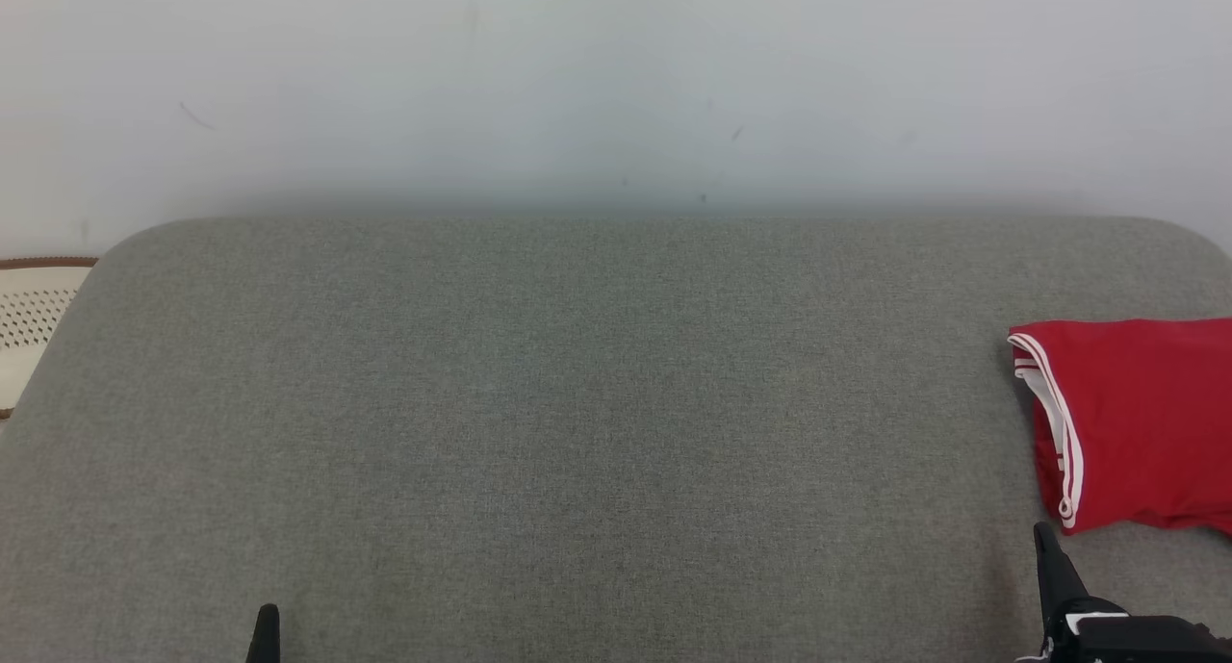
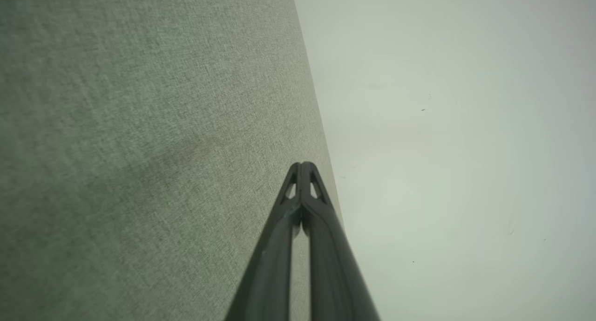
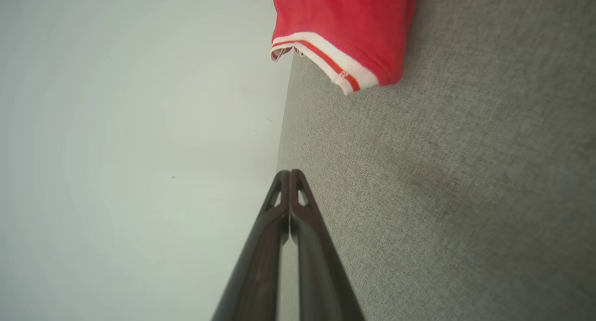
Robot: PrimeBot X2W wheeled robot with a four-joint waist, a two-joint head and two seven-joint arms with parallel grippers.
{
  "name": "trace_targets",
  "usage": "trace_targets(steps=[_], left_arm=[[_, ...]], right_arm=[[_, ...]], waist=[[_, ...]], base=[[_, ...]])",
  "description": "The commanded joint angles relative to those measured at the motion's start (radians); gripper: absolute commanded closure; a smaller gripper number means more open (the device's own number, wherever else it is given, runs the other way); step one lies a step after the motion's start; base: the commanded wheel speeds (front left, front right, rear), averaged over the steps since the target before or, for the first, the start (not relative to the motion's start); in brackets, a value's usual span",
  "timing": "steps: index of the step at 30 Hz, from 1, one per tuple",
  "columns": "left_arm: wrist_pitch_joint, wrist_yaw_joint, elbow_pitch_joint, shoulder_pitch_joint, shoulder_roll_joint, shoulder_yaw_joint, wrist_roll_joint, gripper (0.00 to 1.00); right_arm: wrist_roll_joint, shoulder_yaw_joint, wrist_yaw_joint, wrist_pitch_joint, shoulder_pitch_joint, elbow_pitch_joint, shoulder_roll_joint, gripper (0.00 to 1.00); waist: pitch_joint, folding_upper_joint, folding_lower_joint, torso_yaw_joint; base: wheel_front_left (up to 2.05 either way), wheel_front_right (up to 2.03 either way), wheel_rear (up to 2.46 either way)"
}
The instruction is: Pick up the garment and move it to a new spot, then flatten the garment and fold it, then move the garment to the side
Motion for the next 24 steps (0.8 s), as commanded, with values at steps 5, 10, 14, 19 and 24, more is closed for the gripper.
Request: trace_targets(steps=[5, 10, 14, 19, 24], left_arm=[[0.013, -0.006, -0.011, -0.015, 0.007, 0.001, -0.054, 1.0], [0.022, -0.01, -0.015, -0.016, 0.008, 0.001, -0.099, 1.0], [0.027, -0.009, -0.017, -0.018, 0.008, 0.0, -0.131, 1.0], [0.037, -0.013, -0.02, -0.018, 0.008, 0.0, -0.17, 1.0], [0.046, -0.016, -0.022, -0.018, 0.008, -0.001, -0.209, 1.0]], right_arm=[[0.055, -0.013, 0.0, 0.016, 0.001, -0.017, 0.003, 1.0], [0.096, -0.023, 0.0, 0.028, 0.004, -0.024, 0.005, 1.0], [0.129, -0.031, -0.001, 0.037, 0.007, -0.029, 0.006, 1.0], [0.167, -0.039, -0.001, 0.049, 0.01, -0.037, 0.008, 1.0], [0.206, -0.048, -0.001, 0.058, 0.013, -0.044, 0.01, 1.0]], waist=[[0.001, 0.0, -0.0001, 0.002], [0.002, 0.0, -0.0001, 0.003], [0.002, 0.0, -0.0001, 0.005], [0.003, 0.0, -0.0001, 0.006], [0.004, 0.0, -0.0001, 0.008]], base=[[0.0, 0.0, 0.0], [0.0, 0.0, 0.0], [0.0, 0.0, 0.0], [0.0, 0.0, 0.0], [0.0, 0.0, 0.0]])
